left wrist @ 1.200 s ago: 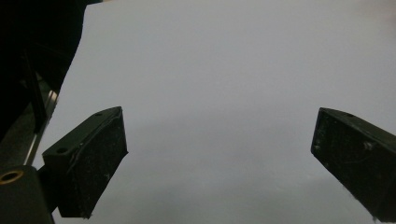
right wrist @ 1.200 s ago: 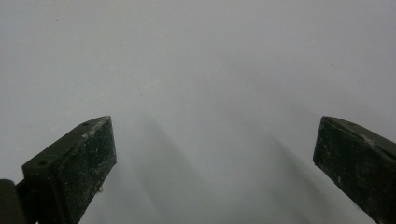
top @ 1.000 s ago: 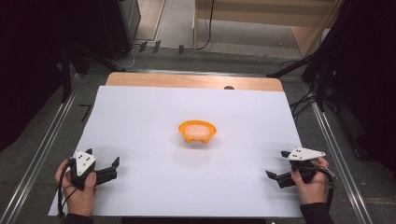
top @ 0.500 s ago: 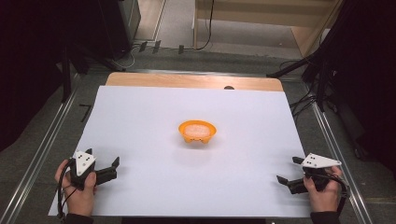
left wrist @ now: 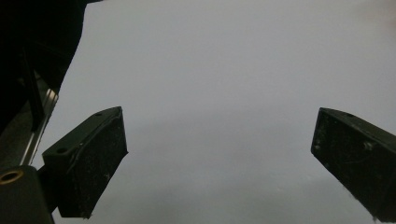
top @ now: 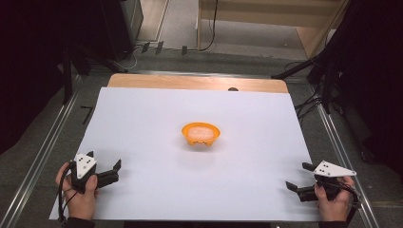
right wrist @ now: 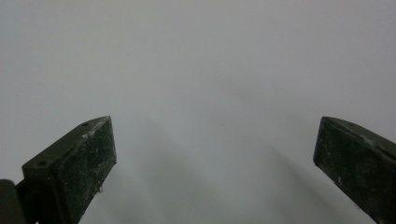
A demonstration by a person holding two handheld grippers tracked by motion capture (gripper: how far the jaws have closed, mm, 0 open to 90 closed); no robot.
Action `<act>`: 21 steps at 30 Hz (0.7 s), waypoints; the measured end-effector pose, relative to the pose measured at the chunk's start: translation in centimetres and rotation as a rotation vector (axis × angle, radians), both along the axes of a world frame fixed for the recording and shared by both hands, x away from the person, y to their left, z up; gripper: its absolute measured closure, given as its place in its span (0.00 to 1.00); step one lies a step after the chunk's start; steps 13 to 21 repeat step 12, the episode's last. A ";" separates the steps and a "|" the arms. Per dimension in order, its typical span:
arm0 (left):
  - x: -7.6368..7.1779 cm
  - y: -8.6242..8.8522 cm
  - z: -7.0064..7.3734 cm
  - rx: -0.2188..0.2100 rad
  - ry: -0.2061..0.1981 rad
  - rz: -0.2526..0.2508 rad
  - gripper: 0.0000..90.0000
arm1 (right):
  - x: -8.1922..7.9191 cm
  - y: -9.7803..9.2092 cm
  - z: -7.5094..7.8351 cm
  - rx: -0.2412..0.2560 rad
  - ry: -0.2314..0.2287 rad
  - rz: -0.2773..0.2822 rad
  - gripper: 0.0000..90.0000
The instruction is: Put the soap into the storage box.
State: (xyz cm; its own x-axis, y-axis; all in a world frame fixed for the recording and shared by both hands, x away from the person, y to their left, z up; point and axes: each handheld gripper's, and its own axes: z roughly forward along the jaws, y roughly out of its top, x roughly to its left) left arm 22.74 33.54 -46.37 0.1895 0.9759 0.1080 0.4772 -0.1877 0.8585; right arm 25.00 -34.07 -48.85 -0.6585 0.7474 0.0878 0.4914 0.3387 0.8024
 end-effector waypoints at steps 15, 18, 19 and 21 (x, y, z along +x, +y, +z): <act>0.1 -0.1 0.0 0.002 0.009 0.001 0.04 | -0.1 -0.1 0.0 0.016 0.000 -0.003 0.00; 0.1 -0.1 0.0 0.002 0.009 0.001 0.04 | -0.1 -0.1 0.0 0.016 0.000 -0.003 0.00; 0.1 -0.1 0.0 0.002 0.009 0.001 0.04 | -0.1 -0.1 0.0 0.016 0.000 -0.003 0.00; 0.1 -0.1 0.0 0.002 0.009 0.001 0.04 | -0.1 -0.1 0.0 0.016 0.000 -0.003 0.00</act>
